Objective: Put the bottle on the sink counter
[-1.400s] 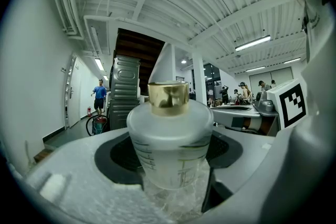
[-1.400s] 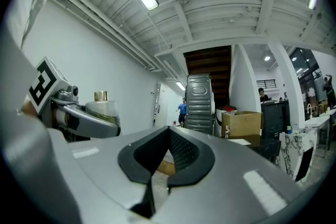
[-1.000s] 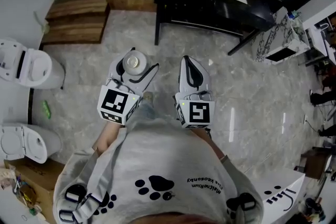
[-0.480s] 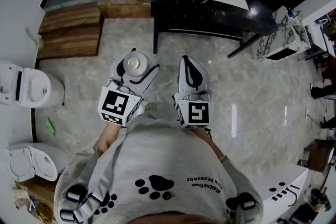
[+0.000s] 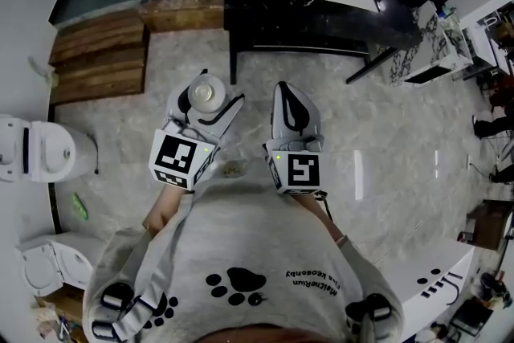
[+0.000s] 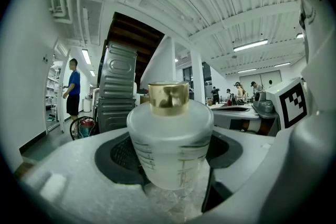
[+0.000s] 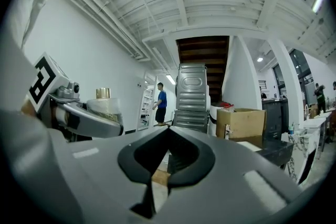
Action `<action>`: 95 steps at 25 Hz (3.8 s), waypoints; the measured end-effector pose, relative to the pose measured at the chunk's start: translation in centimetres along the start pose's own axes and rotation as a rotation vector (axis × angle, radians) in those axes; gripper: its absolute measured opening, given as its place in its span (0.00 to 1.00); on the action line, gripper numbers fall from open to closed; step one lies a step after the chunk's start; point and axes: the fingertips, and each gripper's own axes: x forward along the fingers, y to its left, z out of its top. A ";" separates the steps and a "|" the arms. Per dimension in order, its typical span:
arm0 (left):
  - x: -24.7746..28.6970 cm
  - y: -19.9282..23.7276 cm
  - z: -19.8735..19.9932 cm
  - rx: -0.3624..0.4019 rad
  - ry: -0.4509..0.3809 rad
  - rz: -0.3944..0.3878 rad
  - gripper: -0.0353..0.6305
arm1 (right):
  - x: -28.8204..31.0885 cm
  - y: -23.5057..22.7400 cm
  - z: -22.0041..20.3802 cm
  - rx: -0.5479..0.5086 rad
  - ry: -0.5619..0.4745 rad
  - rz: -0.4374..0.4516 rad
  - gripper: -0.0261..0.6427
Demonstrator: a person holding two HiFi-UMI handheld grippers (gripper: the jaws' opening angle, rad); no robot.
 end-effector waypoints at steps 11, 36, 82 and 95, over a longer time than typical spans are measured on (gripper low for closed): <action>0.9 1.6 -0.2 -0.006 -0.002 -0.004 0.57 | 1.8 0.4 0.0 0.010 -0.014 0.002 0.04; 14.0 8.5 -1.0 -0.023 -0.006 0.011 0.57 | 15.1 -6.1 -3.0 -0.015 -0.015 0.063 0.04; 39.0 26.5 2.0 0.001 0.050 0.134 0.57 | 44.0 -18.8 -5.2 -0.002 0.003 0.200 0.04; 43.9 31.8 2.2 0.028 0.061 0.062 0.57 | 50.6 -19.7 -6.5 -0.004 0.041 0.136 0.04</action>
